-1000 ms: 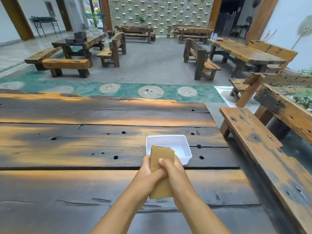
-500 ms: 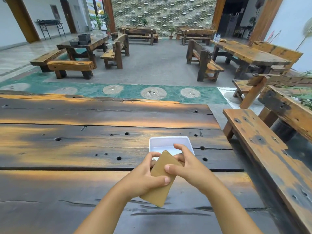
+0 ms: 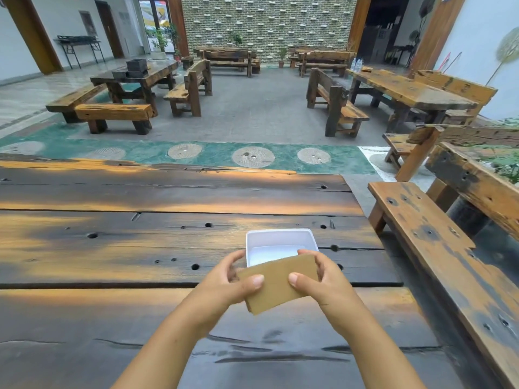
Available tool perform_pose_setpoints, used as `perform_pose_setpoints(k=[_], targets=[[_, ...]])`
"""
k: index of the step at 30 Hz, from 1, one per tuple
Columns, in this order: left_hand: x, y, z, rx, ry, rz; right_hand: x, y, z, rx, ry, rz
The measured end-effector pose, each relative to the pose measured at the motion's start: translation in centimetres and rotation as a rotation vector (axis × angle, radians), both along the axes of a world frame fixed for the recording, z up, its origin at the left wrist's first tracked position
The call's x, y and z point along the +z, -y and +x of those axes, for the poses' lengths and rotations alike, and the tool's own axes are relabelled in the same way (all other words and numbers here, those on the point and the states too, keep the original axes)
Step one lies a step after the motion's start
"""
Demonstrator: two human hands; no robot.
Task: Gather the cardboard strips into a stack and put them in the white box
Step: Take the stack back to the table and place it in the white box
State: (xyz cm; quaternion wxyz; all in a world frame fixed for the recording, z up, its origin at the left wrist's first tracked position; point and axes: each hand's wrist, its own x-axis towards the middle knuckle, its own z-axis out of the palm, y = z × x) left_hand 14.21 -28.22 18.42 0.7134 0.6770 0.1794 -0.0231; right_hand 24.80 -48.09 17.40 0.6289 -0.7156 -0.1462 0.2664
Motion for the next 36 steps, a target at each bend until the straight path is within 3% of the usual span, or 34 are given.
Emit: perform_pose_setpoints(k=[2, 4, 11, 23, 28, 33, 36], targets=[[-1.4, 1.7, 0.0, 0.185, 0.022, -0.268, -0.3, 0.0, -0.4, -0.059, -0.023, 0.055], [-1.9, 3.0, 0.3, 0.241, 0.041, -0.350, -0.8, -0.4, -1.1, -0.083, -0.042, 0.099], [-1.5, 2.8, 0.8, 0.168, 0.007, -0.144, -1.5, -1.0, -1.8, -0.088, -0.144, 0.185], [-2.3, 3.0, 1.6, 0.228, 0.046, -0.115, -0.8, -1.8, -1.4, -0.074, -0.106, 0.152], [-2.7, 1.5, 0.6, 0.115, 0.014, -0.091, 0.2, -1.3, -0.8, 0.017, -0.013, 0.054], [0.1, -0.6, 0.8, -0.330, -0.094, 0.165, 3.1, -0.9, 1.4, 0.355, 0.120, -0.205], [1.6, 0.2, 2.1, -0.427, -0.110, 0.238, 3.8, -1.5, 1.8, 0.456, 0.134, -0.259]])
